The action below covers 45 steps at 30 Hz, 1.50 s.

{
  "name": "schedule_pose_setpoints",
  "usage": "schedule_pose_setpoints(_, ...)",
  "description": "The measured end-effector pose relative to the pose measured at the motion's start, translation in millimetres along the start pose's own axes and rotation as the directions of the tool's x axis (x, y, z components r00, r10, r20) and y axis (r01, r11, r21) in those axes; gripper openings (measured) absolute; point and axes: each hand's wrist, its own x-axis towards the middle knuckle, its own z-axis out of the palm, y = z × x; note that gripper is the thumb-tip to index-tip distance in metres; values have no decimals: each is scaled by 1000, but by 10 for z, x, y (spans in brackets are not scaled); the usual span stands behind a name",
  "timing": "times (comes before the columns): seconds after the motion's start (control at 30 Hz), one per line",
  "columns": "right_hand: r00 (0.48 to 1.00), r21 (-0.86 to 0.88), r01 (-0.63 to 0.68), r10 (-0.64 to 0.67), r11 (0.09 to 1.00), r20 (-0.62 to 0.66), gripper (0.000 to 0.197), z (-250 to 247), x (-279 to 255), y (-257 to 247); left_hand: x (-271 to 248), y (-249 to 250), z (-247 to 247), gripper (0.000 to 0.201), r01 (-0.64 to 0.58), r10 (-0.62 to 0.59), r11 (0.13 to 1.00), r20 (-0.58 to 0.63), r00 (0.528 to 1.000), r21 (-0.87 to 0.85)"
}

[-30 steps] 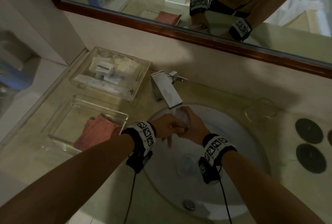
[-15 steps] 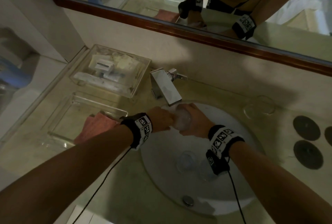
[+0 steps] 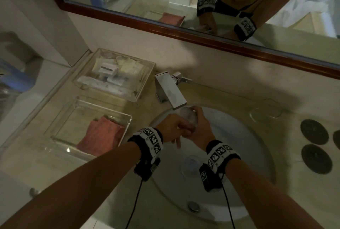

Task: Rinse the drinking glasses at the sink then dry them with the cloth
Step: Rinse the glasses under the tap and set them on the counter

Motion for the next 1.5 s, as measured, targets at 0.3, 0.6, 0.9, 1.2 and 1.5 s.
schedule_pose_setpoints(0.3, 976, -276, 108, -49, 955, 212, 77, -178, 23, -41, 81, 27, -293, 28, -273, -105, 225, 302, 948, 935)
schedule_pose_setpoints(0.6, 986, -237, 125, -94, 964, 136, 83, -76, 27, -42, 41, -86, -165, 21, -91, 25, 899, 157, 987, 428)
schedule_pose_setpoints(0.9, 998, -260, 55, -46, 964, 43, 84, -32, 21, -39, -74, 73, 1, 23, 14, -6, 996, -89, 996, 85)
schedule_pose_setpoints(1.2, 961, -263, 115, -41, 958, 272, 78, -204, 2, -102, 19, 25, -246, 41, -257, -9, 379, 281, 960, 889)
schedule_pose_setpoints(1.5, 993, -215, 106, -115, 971, -28, 78, 50, -15, 62, -70, 21, 3, 23, -76, 84, 948, -12, 996, 309)
